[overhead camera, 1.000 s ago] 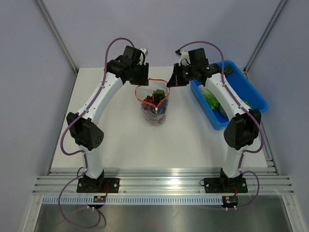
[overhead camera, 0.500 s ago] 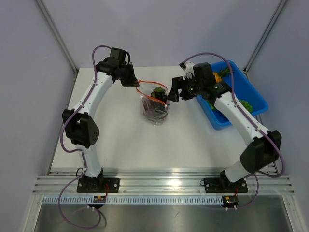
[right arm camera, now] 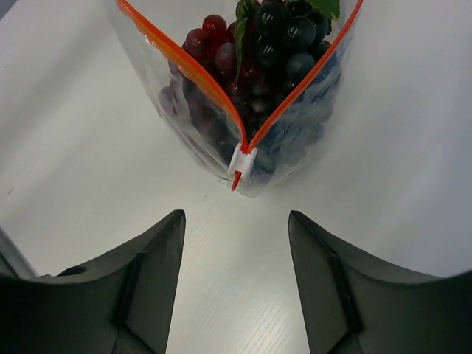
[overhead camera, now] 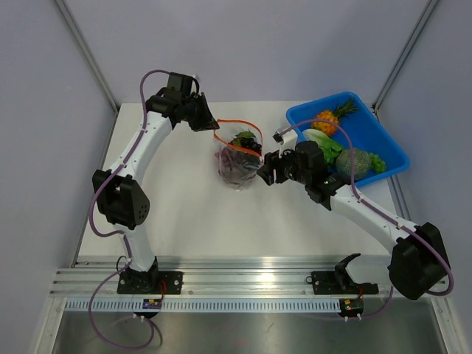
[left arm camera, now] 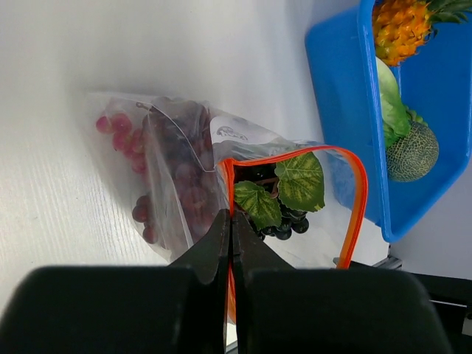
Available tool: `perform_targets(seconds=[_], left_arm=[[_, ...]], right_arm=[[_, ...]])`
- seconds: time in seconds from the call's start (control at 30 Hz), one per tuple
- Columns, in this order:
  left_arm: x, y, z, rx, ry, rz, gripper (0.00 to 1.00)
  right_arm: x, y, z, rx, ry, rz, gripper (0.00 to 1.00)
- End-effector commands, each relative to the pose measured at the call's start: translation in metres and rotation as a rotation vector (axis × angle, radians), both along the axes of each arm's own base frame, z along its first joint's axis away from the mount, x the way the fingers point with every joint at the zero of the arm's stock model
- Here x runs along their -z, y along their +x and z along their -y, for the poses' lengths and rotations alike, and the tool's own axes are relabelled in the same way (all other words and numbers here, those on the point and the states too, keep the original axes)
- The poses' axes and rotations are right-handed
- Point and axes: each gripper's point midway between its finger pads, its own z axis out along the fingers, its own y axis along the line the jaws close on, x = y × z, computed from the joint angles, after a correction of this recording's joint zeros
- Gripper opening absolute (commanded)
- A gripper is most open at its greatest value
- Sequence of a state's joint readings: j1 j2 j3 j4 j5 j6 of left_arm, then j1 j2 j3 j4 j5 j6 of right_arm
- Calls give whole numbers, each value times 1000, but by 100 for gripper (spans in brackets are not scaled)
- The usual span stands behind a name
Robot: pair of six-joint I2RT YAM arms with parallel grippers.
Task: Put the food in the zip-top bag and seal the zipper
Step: Adjust the zipper food storage bag at the center of the board.
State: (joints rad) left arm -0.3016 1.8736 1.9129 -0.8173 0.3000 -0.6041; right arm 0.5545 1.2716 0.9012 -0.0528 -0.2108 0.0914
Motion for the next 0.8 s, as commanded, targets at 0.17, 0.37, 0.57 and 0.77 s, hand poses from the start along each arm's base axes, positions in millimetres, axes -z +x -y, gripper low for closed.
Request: perform_targets(seconds=[0.17, 0.37, 0.57, 0.77], left_arm=[[-35, -4, 2, 22, -51, 93, 0], [-35, -3, 4, 31, -56, 94, 0], [-37, -4, 2, 36, -48, 100, 0], [-36, -3, 6, 47, -65, 94, 0]], right_arm=[[-35, 31, -14, 23, 71, 252, 60], [-21, 44, -32, -13, 86, 194, 49], [-18, 50, -24, 57, 98, 221, 48], [-6, 52, -13, 138, 114, 205, 43]])
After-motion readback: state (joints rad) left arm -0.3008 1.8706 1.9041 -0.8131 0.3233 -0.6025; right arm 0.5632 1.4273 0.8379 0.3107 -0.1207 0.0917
